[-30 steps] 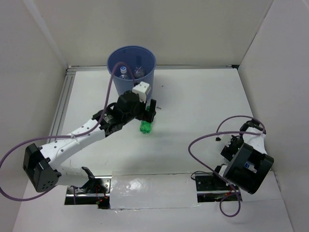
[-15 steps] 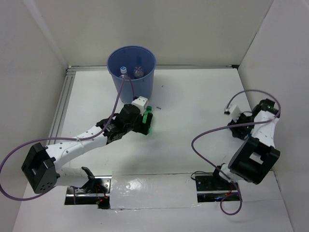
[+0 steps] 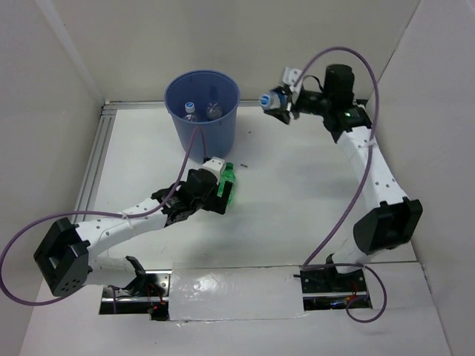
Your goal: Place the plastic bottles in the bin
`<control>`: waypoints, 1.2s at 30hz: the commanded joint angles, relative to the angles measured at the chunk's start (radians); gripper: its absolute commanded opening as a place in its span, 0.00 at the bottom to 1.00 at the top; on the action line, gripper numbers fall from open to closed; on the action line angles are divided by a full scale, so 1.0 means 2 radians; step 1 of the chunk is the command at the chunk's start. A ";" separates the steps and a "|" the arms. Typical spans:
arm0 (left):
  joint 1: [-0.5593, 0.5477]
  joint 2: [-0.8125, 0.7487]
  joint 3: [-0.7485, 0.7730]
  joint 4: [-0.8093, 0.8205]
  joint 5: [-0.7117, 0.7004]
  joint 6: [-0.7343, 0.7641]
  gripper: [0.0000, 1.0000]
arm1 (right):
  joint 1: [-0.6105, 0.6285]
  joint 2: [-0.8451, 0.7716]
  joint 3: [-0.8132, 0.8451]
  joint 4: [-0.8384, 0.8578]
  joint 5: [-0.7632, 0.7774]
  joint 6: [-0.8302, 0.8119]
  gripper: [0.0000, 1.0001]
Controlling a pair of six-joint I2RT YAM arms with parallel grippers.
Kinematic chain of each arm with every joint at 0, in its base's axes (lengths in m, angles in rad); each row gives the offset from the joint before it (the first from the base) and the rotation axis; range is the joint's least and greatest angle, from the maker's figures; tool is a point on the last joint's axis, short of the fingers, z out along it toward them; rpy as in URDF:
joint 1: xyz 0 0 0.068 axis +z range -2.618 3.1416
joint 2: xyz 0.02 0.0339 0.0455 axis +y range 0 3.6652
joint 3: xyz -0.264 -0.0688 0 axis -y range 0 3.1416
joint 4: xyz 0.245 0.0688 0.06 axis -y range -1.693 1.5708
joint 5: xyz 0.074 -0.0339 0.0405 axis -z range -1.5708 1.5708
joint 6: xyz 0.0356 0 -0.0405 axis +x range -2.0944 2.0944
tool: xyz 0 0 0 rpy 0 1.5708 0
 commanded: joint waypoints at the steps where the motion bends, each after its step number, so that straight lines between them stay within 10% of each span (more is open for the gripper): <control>1: -0.005 0.003 -0.009 0.022 -0.022 -0.023 1.00 | 0.070 0.041 0.102 0.141 0.036 0.087 0.15; 14: -0.010 0.049 0.014 0.051 -0.038 -0.015 1.00 | 0.178 0.239 0.332 0.180 0.053 0.197 0.17; 18: -0.001 0.081 0.040 0.061 -0.053 -0.005 1.00 | 0.184 0.291 0.361 0.192 0.049 0.273 0.36; 23: 0.004 0.138 0.071 0.066 -0.063 0.006 1.00 | 0.166 0.310 0.400 0.170 0.053 0.343 1.00; 30: 0.013 0.224 0.119 0.065 -0.086 0.016 1.00 | 0.067 0.195 0.230 0.145 0.059 0.375 1.00; 32: 0.017 0.258 0.131 0.059 -0.086 0.016 0.95 | 0.040 0.142 0.175 0.136 0.059 0.375 1.00; 33: 0.023 0.274 0.135 0.059 -0.071 0.016 0.72 | -0.003 0.112 0.104 0.126 0.048 0.375 1.00; 35: 0.023 0.279 0.135 0.059 -0.066 0.016 0.58 | -0.018 0.083 0.083 0.111 0.048 0.375 0.96; 36: 0.023 0.279 0.135 0.059 -0.060 0.016 0.32 | -0.048 0.070 0.046 0.101 0.040 0.370 0.91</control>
